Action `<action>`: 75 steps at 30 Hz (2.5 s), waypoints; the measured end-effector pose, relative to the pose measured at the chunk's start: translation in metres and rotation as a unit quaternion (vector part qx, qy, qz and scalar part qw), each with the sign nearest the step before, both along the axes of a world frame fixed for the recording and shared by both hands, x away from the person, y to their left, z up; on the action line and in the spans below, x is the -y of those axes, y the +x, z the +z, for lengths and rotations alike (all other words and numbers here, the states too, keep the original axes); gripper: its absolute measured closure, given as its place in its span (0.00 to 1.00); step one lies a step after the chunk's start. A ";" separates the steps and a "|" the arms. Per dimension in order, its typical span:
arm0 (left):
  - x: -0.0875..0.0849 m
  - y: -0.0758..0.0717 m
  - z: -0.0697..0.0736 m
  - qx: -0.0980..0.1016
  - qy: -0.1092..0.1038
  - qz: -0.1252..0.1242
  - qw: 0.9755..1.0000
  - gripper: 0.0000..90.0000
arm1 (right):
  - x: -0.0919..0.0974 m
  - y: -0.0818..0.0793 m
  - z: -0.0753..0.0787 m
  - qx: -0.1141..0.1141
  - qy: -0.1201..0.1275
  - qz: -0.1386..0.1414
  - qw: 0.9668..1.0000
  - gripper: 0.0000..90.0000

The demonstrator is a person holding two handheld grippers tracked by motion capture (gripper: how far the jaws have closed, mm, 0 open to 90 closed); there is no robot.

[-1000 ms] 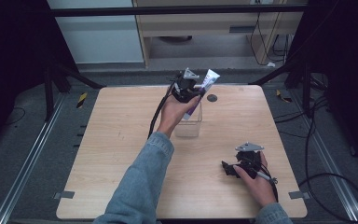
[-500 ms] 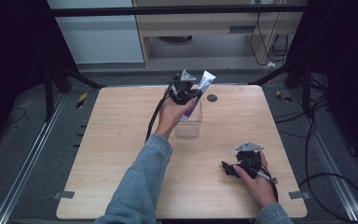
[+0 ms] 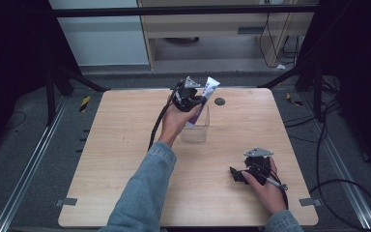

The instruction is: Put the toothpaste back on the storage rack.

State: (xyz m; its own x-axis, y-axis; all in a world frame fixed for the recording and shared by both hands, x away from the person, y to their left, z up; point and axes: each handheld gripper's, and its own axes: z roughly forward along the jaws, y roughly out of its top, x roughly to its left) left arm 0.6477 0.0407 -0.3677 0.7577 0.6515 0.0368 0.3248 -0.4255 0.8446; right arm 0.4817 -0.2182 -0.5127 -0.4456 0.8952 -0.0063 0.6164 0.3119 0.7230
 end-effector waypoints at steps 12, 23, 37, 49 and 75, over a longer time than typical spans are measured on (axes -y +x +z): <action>-0.001 -0.002 -0.005 -0.003 0.008 -0.001 1.000 0.86 | 0.000 0.000 0.000 0.000 0.000 0.000 1.000 0.00; -0.006 -0.006 -0.011 -0.010 0.007 0.001 1.000 0.87 | 0.000 0.000 0.000 0.000 0.000 0.000 1.000 0.00; -0.011 -0.011 -0.015 -0.011 0.006 0.002 1.000 0.87 | 0.000 0.000 0.000 -0.001 0.001 -0.001 1.000 0.00; -0.016 -0.013 -0.020 -0.020 0.015 0.001 1.000 0.87 | 0.000 0.000 0.000 -0.001 0.001 -0.001 1.000 0.00; -0.025 -0.015 -0.028 -0.037 0.035 0.007 0.999 0.87 | 0.000 0.000 0.000 -0.001 0.001 0.000 1.000 0.00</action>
State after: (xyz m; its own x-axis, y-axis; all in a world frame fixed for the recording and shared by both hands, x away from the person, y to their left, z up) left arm 0.6332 0.0656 -0.3953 0.7515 0.6592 0.0262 0.3918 -0.4779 0.7862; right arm 0.4817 -0.2181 -0.5127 -0.4451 0.8955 -0.0048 0.6175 0.3108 0.7225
